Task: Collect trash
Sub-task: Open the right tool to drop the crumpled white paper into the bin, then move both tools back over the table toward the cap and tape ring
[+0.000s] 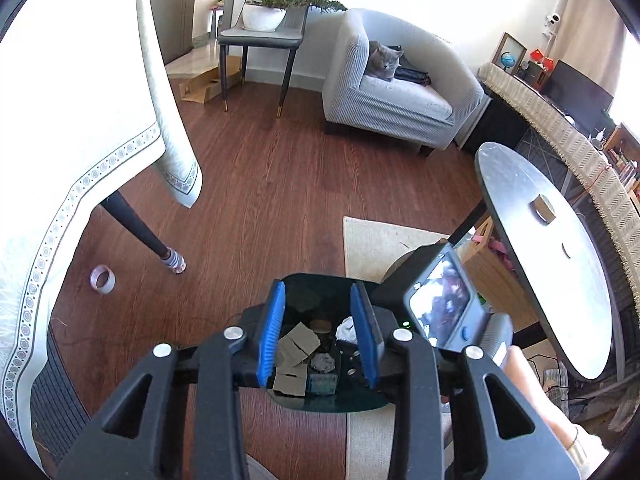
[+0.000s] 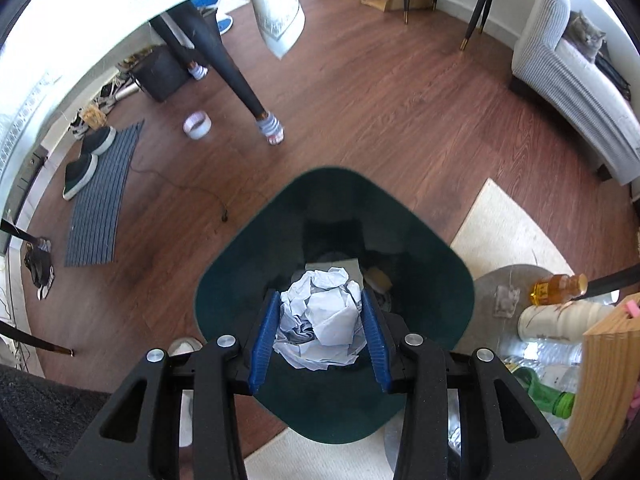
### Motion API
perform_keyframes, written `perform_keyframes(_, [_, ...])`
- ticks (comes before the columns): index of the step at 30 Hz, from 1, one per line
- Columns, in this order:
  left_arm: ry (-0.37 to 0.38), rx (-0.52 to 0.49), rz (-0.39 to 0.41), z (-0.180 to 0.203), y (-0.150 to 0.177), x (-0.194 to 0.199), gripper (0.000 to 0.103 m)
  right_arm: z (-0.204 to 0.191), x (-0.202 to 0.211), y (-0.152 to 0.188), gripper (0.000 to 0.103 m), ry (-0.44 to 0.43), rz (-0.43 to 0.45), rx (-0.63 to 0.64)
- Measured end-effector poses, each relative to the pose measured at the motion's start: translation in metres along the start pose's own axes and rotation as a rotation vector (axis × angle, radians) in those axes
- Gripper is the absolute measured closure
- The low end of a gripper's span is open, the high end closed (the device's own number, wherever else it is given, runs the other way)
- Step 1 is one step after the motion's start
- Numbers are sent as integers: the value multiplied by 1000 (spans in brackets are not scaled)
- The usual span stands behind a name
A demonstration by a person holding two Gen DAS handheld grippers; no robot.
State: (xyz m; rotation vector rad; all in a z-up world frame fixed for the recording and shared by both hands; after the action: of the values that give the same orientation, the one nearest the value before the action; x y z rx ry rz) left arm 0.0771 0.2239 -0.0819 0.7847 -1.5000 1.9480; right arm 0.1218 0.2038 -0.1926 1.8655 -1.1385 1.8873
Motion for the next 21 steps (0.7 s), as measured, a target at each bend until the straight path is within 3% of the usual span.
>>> perform_keyframes(9, [26,-8,34,9,-8,12,70,7,-20,18,56,63,-86,28])
perform_keyframes(21, [41,-5,77,20,-18,26,70,5,-8,15,52,25,-51,31])
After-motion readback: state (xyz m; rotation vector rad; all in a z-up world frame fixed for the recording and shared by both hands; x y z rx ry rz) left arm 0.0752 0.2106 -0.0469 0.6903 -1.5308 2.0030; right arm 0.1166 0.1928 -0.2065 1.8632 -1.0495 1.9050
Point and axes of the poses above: each gripper's, at about its wrist camera, not at the fingertips, and x roughly against the way its jaws point, z to its right, y to its underside, the point moved 8 cm from there along -x, roughly the way its jaws point, and after that the axes turned 4 degrees about z, right-handed, at the moved point
